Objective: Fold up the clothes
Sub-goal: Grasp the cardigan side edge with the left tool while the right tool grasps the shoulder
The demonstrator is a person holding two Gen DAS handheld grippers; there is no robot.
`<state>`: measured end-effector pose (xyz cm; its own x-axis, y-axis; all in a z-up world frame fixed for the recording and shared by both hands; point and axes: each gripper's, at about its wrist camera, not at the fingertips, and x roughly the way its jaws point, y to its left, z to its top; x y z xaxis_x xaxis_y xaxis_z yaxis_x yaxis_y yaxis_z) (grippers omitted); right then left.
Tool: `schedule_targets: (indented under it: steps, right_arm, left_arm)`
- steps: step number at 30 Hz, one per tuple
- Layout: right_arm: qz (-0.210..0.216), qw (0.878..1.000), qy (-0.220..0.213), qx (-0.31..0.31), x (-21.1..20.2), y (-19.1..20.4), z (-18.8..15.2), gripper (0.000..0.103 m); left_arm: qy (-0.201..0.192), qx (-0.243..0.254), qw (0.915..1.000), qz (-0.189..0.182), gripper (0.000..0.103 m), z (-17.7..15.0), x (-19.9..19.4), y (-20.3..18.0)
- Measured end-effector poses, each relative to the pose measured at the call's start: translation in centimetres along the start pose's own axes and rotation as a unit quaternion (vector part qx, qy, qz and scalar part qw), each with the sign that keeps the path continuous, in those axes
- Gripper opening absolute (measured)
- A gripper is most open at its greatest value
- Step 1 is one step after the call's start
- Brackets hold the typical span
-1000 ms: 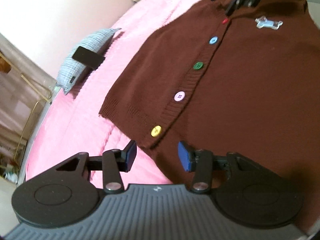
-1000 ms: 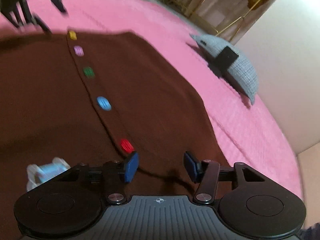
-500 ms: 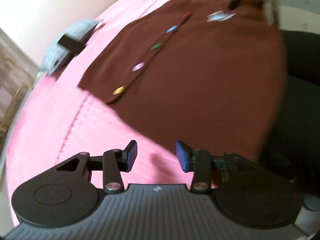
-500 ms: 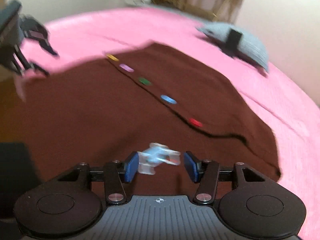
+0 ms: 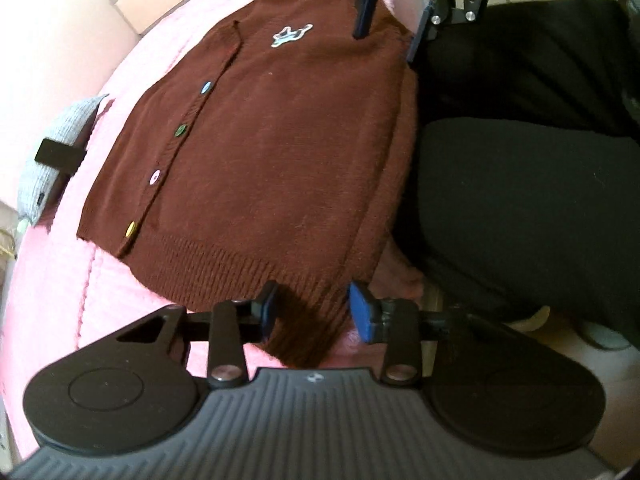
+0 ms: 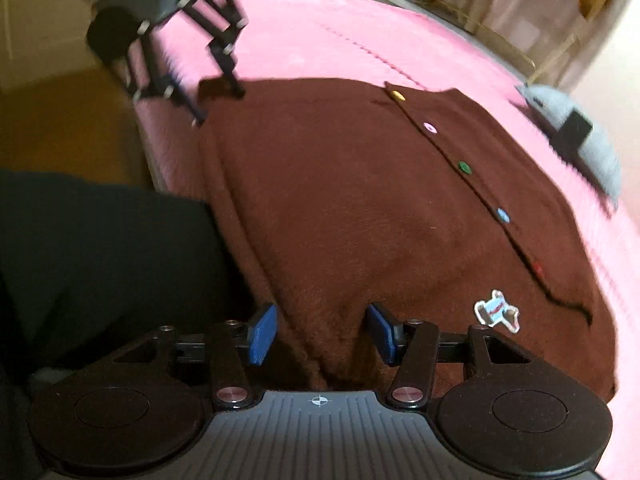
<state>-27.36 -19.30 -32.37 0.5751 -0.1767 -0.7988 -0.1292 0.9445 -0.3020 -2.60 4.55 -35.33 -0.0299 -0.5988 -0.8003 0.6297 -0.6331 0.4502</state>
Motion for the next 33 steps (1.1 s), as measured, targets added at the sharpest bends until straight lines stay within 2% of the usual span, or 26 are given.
schedule_targets:
  steps: [1, 2, 3, 4, 6, 7, 11, 15, 17, 18, 19, 20, 21, 24, 26, 28, 31, 33]
  right_arm:
    - [-0.01, 1.0, 0.001, -0.01, 0.1, 0.2, -0.2, 0.049]
    - [-0.02, 1.0, 0.002, -0.02, 0.1, 0.3, -0.4, 0.04]
    - [-0.027, 0.999, 0.004, -0.029, 0.3, 0.4, -0.4, 0.022]
    - [-0.035, 0.999, 0.006, -0.037, 0.5, 0.6, -0.4, 0.019]
    - [-0.045, 0.998, 0.009, -0.048, 0.5, 0.9, -0.3, 0.007]
    - [-0.047, 0.998, 0.009, -0.049, 0.4, 1.0, -0.3, 0.004]
    - [-0.049, 0.997, 0.009, -0.062, -1.3, 2.6, -0.4, 0.004]
    - [-0.043, 0.998, 0.011, -0.036, -0.2, 1.4, -0.8, 0.004]
    - [-0.051, 0.998, 0.005, -0.037, -0.4, 1.3, -0.7, 0.006]
    - [-0.055, 0.998, 0.002, -0.038, -0.6, 1.3, -0.7, 0.02]
    - [-0.058, 0.998, 0.0, -0.033, -0.8, 1.2, -0.8, 0.047]
    - [-0.062, 0.998, -0.004, -0.03, -1.0, 1.1, -1.0, 0.058]
    - [-0.066, 0.997, -0.008, -0.027, -1.2, 1.1, -1.2, 0.065]
    - [-0.07, 0.997, -0.004, -0.036, -1.5, 2.1, -1.7, 0.065]
    - [-0.077, 0.996, 0.0, -0.051, -1.2, 3.1, -1.8, 0.065]
    - [-0.082, 0.995, -0.004, -0.064, -0.6, 4.2, -1.7, 0.065]
    - [-0.092, 0.991, -0.016, -0.1, 0.8, 5.6, -1.1, 0.065]
    - [-0.097, 0.987, -0.018, -0.125, 1.8, 6.0, -0.8, 0.065]
  left_arm:
    - [0.002, 0.004, 1.0, -0.004, 0.025, 0.0, 0.1, 0.0]
    - [0.003, 0.007, 1.0, -0.007, 0.02, 0.1, 0.2, -0.1]
    - [0.004, 0.009, 0.9999, -0.009, 0.018, 0.2, 0.2, -0.3]
    - [0.004, 0.01, 0.9999, -0.009, 0.014, 0.2, 0.2, -0.5]
    - [0.003, 0.011, 0.9999, -0.003, 0.008, 0.2, -0.1, -0.8]
    - [0.001, 0.012, 0.9999, 0.002, 0.006, 0.2, -0.6, -1.0]
    - [-0.006, 0.008, 0.9998, 0.016, 0.006, -0.1, -2.5, -2.2]
    - [0.002, 0.008, 0.9999, 0.015, 0.005, -0.8, -1.9, -3.1]
    - [0.003, 0.013, 0.9996, 0.024, 0.005, -0.9, -1.8, -3.1]
    - [0.0, 0.007, 0.9996, 0.029, 0.005, -0.9, -1.9, -2.9]
    - [-0.003, 0.002, 0.9993, 0.036, 0.006, -1.0, -2.0, -2.7]
    - [-0.005, 0.003, 0.999, 0.045, 0.008, -1.0, -2.1, -2.7]
    - [-0.004, 0.011, 0.9983, 0.057, 0.007, -0.9, -2.3, -2.9]
    - [-0.007, 0.048, 0.9952, 0.085, 0.011, -0.9, -2.7, -4.0]
    - [-0.009, 0.076, 0.9917, 0.104, 0.02, -0.7, -2.3, -5.0]
    - [-0.007, 0.094, 0.9891, 0.113, 0.023, -0.4, -1.4, -5.4]
    - [0.008, 0.113, 0.9853, 0.128, 0.024, -0.1, 0.5, -5.4]
    - [0.018, 0.109, 0.9874, 0.114, 0.015, 0.1, 1.1, -4.8]
